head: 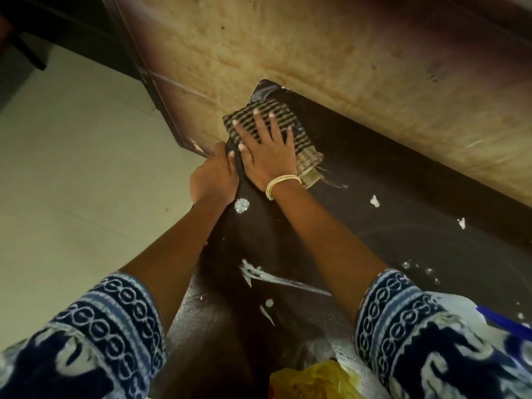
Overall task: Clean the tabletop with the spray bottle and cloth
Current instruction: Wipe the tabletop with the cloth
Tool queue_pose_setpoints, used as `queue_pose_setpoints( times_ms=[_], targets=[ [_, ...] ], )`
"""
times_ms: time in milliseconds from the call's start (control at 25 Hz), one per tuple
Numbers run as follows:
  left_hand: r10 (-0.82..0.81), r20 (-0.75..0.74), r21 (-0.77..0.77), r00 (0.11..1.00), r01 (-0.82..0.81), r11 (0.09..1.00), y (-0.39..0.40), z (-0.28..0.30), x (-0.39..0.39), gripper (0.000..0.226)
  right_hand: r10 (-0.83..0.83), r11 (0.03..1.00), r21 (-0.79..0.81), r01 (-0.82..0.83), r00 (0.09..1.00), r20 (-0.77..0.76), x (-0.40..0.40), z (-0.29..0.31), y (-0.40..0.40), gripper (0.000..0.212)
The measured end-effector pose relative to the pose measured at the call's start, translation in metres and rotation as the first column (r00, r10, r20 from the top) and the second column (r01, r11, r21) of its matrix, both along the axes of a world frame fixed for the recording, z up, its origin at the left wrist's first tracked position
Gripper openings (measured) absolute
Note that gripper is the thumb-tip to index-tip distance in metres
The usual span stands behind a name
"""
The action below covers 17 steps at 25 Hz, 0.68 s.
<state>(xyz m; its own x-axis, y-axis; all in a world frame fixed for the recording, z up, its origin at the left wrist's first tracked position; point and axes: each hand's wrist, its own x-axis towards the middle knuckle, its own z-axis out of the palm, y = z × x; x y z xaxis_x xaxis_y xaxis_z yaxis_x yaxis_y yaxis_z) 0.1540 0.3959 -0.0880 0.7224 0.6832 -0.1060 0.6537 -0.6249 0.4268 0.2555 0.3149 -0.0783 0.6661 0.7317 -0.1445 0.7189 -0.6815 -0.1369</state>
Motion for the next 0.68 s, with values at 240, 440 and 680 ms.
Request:
queue_pose_setpoints(
  times_ms=[240,440,680],
  targets=[
    [-0.017,0.006,-0.173,1.000,0.018,0.985,0.003,0.005,-0.024,0.041,-0.470,0.883,0.012,0.470,0.883,-0.004,0.074,0.004,-0.068,0.054],
    [-0.008,0.062,-0.320,0.998,0.027,0.947,0.003,0.000,-0.082,0.041,-0.762,0.648,-0.046,0.761,0.646,-0.038,0.054,0.009,-0.122,0.055],
    [0.034,0.064,-0.308,0.997,-0.013,0.951,-0.009,0.001,-0.117,0.039,-0.129,0.992,-0.020,0.128,0.991,-0.027,-0.099,0.006,-0.044,0.054]
  ],
)
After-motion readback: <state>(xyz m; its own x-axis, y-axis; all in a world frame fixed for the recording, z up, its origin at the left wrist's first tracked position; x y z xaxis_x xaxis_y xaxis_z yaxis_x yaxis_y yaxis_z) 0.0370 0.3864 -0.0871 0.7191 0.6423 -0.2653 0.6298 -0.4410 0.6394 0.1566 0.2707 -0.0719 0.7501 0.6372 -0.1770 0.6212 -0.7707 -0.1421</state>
